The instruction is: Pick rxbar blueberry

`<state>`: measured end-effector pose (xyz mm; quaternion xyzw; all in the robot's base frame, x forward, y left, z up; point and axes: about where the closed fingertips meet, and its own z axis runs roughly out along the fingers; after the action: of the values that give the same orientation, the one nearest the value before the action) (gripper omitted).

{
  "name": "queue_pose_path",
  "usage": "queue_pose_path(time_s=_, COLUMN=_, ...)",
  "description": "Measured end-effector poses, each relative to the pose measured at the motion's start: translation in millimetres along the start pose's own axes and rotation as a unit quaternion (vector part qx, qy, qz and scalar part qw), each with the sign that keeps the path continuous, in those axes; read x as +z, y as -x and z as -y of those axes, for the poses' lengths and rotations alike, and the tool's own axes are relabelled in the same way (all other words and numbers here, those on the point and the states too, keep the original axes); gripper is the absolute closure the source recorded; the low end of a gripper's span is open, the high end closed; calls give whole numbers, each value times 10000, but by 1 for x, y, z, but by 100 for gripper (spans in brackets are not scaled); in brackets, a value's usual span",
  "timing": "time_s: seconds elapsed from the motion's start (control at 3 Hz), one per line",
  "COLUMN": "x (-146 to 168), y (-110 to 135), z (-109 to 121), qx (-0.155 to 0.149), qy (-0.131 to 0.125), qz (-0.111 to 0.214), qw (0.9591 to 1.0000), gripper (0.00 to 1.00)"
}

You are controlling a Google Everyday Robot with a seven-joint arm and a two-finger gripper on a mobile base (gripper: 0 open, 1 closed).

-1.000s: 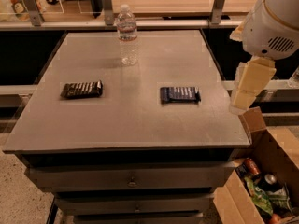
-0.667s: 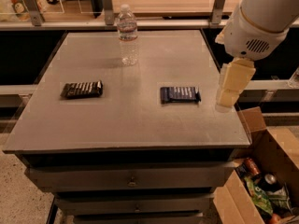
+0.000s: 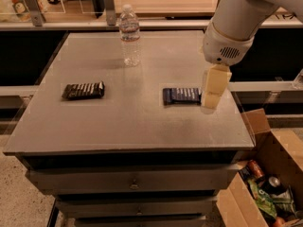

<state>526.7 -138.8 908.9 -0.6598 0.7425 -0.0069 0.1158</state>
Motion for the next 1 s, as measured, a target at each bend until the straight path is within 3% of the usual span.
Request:
queue_pose_path(time_s=0.33, x=20, y=3, z=12, qx=-30, qy=171, qz=47, qw=9998, gripper=0)
queue_pose_path(time_s=1.0, x=59, y=-4, z=29, qx=-30, qy=376, qz=436, qw=9983, gripper=0)
